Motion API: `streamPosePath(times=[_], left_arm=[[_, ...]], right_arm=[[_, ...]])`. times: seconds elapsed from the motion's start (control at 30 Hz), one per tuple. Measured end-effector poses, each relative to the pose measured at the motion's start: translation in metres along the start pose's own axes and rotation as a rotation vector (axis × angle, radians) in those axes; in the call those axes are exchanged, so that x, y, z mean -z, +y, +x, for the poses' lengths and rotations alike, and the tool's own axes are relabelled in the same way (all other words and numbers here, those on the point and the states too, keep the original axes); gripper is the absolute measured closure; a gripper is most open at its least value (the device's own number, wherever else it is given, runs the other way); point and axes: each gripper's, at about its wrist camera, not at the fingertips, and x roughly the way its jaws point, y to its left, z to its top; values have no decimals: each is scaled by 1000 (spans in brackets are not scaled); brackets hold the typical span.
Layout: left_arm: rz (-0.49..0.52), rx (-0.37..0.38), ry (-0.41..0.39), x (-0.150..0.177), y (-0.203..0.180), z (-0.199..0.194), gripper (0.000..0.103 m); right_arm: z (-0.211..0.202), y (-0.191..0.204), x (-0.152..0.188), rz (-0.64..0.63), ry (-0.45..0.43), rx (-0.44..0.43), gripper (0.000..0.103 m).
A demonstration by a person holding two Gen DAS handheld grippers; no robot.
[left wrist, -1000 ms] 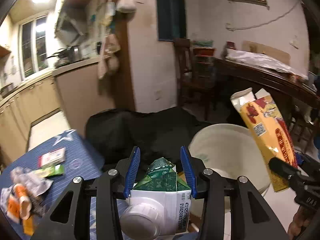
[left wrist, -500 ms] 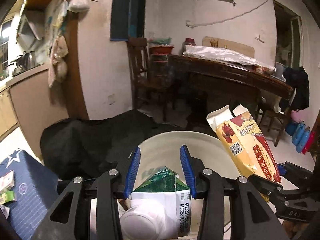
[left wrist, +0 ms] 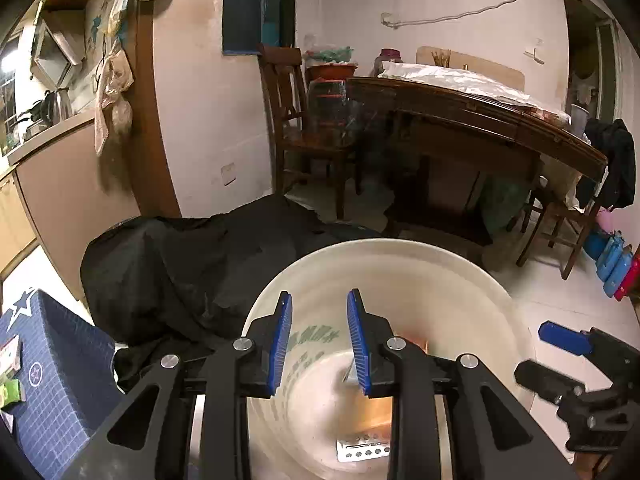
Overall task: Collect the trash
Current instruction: 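Carry both items over the white bucket and open both tools to drop them, then grasp the alcohol wipes pack with the left tool while the right grasps an orange cup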
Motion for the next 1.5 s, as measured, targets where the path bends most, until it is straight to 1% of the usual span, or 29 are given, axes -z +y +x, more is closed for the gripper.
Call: streamPosePath(times=[0.17,0.3,0.37,0.4,0.43,0.47,0.53,0.6,0.67,0.73,0.77,0.87,0.93,0.97,1.03,1.07,1.1,1.13,1.17,1.2,1.3,1.43,1.5], left_arm=[[-6,-10,2,7,0,-14,74],[-29,-34,-9,18,9,-40,74],[-30,-59,-17,25,14,-54,74],[-25,-88,-25,31,19,-65,74],[-22,-116,-31,38,24,-77,74],[-24,-127,-33,44,28,-85,74],[-47,-167,-34,62,46,-108,73],[-87,-230,-30,85,71,-134,72],[-146,-293,-16,110,98,-158,70],[-205,-354,3,133,123,-178,69],[-233,-396,13,145,136,-189,68],[-331,-552,42,190,175,-228,63],[-388,-622,56,212,192,-249,60],[-416,-652,62,223,200,-258,58],[-475,-715,75,246,217,-280,48],[-496,-743,75,254,223,-289,42],[-517,-774,71,262,228,-299,38],[-529,-801,69,270,233,-308,36],[-531,-821,69,276,236,-316,31],[-525,-860,70,283,241,-326,27],[-533,-930,63,294,264,-348,25],[-570,-1005,51,304,298,-372,25],[-554,-1046,70,305,316,-380,25]], right_arm=[[-10,4,-1,-2,-26,-17,32],[-19,26,-4,-46,-66,-47,32],[-27,41,-2,-76,-92,-77,32],[-29,47,-1,-86,-100,-92,32],[-32,54,-1,-98,-108,-115,32],[-33,62,-1,-109,-113,-139,32],[-34,82,3,-143,-112,-201,32],[-30,108,8,-198,-96,-270,32],[-25,130,14,-246,-75,-319,32],[-13,160,22,-304,-31,-378,32],[-4,178,28,-331,4,-419,32],[15,220,44,-387,90,-518,32],[20,246,54,-432,127,-568,32],[23,259,61,-455,145,-592,32],[29,287,75,-503,191,-648,32],[29,295,78,-516,203,-665,32],[32,307,83,-534,221,-686,32],[35,318,88,-549,236,-702,32],[36,326,93,-558,247,-714,32],[39,335,97,-566,261,-726,32],[46,361,105,-577,282,-750,32],[56,391,106,-602,285,-747,32],[62,408,105,-627,275,-731,25]])
